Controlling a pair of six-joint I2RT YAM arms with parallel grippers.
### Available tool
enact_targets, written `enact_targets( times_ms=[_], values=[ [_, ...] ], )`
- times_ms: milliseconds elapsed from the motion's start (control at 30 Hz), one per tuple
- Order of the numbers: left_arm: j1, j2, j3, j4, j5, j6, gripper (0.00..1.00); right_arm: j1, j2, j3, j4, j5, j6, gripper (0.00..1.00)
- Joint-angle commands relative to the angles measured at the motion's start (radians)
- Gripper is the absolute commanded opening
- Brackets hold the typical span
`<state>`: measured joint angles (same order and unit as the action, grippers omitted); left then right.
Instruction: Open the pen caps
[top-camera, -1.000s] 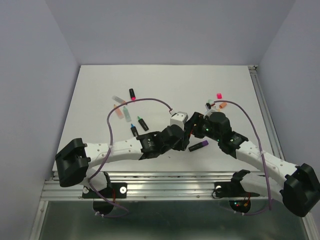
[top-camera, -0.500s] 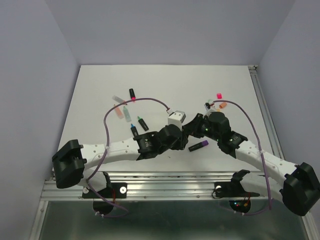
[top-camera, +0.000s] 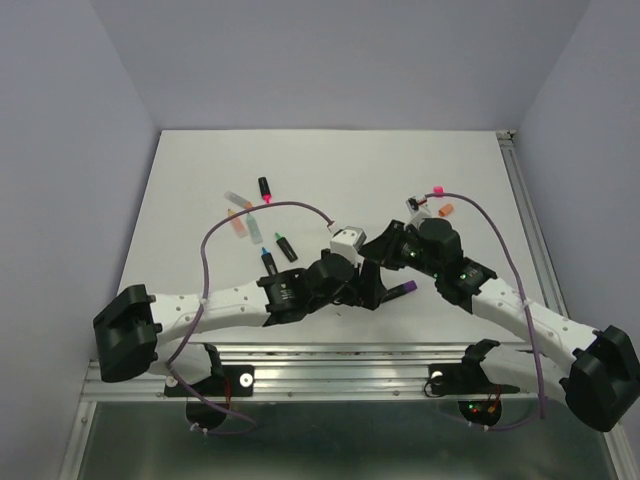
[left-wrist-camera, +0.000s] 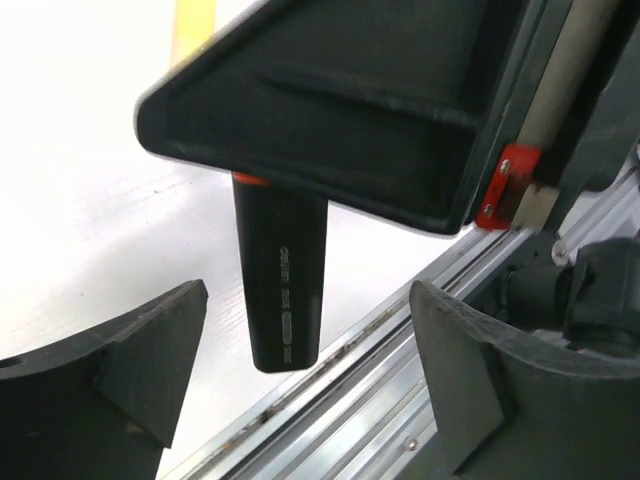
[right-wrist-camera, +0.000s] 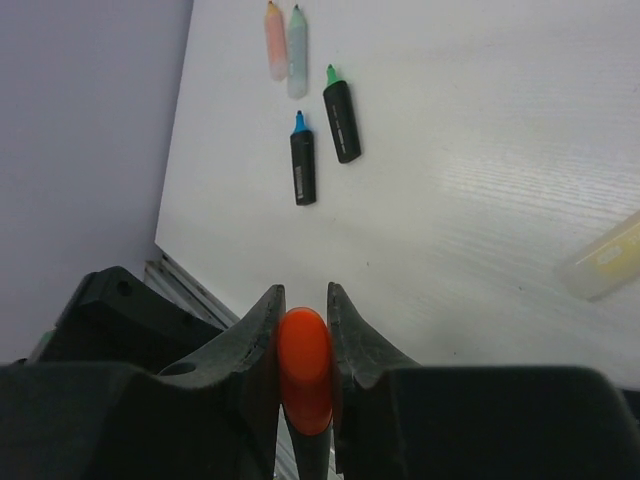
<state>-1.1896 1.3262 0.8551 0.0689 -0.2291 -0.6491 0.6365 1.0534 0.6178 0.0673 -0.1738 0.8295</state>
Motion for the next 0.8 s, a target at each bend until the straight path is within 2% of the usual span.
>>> enact_targets(
  times_ms=[0, 133, 267, 500, 633, 700, 767],
  values=[
    [-0.005, -0.067, -0.025, 0.02, 0.033, -0.015, 0.99, 0.008, -0.026, 0.076, 0.095, -0.081, -0.026, 0.01],
    [-0.002, -0.122, -0.071, 0.113, 0.076, 0.0, 0.99, 0.006, -0.061, 0.054, 0.156, -0.196, -0.007, 0.01],
    [0.004, -0.192, -0.131, 0.282, 0.187, 0.012, 0.99, 0.006, -0.084, 0.045, 0.201, -0.289, 0.016, 0.01],
    [0.039, -0.272, -0.232, 0.416, 0.298, -0.02, 0.99, 0.006, -0.099, 0.02, 0.327, -0.441, 0.071, 0.01],
    [0.045, -0.301, -0.257, 0.466, 0.312, -0.029, 0.99, 0.006, -0.089, 0.014, 0.364, -0.467, 0.082, 0.01],
    [0.05, -0.297, -0.258, 0.477, 0.315, -0.03, 0.97, 0.008, -0.078, 0.002, 0.387, -0.478, 0.089, 0.01],
    [0.051, -0.292, -0.252, 0.491, 0.32, -0.037, 0.91, 0.008, -0.067, -0.004, 0.411, -0.492, 0.099, 0.01]
  ],
)
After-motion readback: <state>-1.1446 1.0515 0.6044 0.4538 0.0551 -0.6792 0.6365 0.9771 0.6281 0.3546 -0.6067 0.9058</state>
